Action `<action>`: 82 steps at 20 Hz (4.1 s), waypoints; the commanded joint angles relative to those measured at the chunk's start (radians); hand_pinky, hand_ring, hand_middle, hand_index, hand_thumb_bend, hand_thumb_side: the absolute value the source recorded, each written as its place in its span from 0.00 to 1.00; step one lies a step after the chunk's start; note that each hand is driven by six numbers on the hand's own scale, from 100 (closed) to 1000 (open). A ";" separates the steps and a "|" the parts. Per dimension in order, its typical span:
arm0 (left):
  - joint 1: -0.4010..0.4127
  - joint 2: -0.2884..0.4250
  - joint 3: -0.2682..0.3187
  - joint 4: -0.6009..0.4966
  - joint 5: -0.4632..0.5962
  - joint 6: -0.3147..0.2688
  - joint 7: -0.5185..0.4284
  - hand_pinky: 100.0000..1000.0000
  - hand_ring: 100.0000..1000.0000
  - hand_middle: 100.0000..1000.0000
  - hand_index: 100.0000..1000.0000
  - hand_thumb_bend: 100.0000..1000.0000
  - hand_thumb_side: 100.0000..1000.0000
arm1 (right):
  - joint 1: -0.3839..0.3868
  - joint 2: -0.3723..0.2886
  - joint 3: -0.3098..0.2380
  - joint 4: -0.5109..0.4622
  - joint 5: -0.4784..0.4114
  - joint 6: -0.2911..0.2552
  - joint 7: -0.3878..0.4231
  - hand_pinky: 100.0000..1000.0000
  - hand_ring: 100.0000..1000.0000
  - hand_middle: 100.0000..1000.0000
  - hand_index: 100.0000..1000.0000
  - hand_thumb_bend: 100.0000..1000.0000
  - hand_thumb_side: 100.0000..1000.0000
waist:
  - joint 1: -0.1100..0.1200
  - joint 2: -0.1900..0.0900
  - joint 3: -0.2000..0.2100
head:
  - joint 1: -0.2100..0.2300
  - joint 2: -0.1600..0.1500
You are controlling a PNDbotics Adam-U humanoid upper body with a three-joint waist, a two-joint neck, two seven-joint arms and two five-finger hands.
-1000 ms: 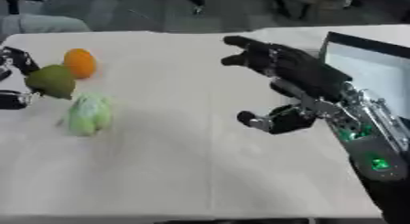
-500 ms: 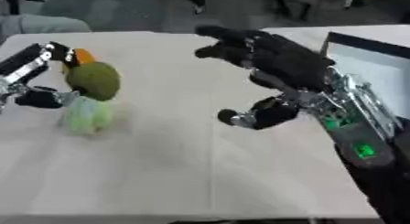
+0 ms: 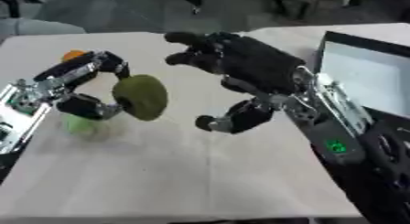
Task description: Pick up the objects with one hand, pass them to the other hand, and then place them into the box on the other side of the table.
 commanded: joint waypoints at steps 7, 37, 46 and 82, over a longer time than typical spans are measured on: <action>-0.054 -0.014 -0.024 -0.047 0.042 0.024 -0.027 0.59 0.46 0.40 0.48 0.03 0.05 | -0.013 0.021 0.007 0.027 0.015 -0.007 -0.007 0.82 0.79 1.00 0.90 0.46 0.12 | 0.003 -0.018 -0.003 | -0.008 -0.002; -0.081 -0.058 -0.057 -0.083 0.139 0.085 -0.123 0.58 0.45 0.40 0.47 0.02 0.05 | 0.013 0.058 0.021 0.126 0.139 0.079 -0.299 0.74 0.67 1.00 0.59 0.36 0.11 | 0.011 -0.018 -0.004 | -0.023 -0.002; -0.084 -0.057 -0.050 -0.076 0.139 0.088 -0.123 0.59 0.46 0.40 0.49 0.04 0.07 | 0.020 0.058 0.027 0.168 0.037 0.106 -0.416 0.72 0.61 1.00 0.20 0.07 0.00 | 0.008 -0.017 -0.003 | -0.020 -0.002; 0.126 0.108 0.370 0.011 0.068 0.080 0.268 0.65 0.60 0.58 0.71 0.40 0.55 | 0.048 -0.198 -0.355 0.441 -0.307 0.443 -0.767 0.65 0.56 1.00 0.05 0.14 0.00 | 0.004 -0.019 -0.020 | -0.148 -0.002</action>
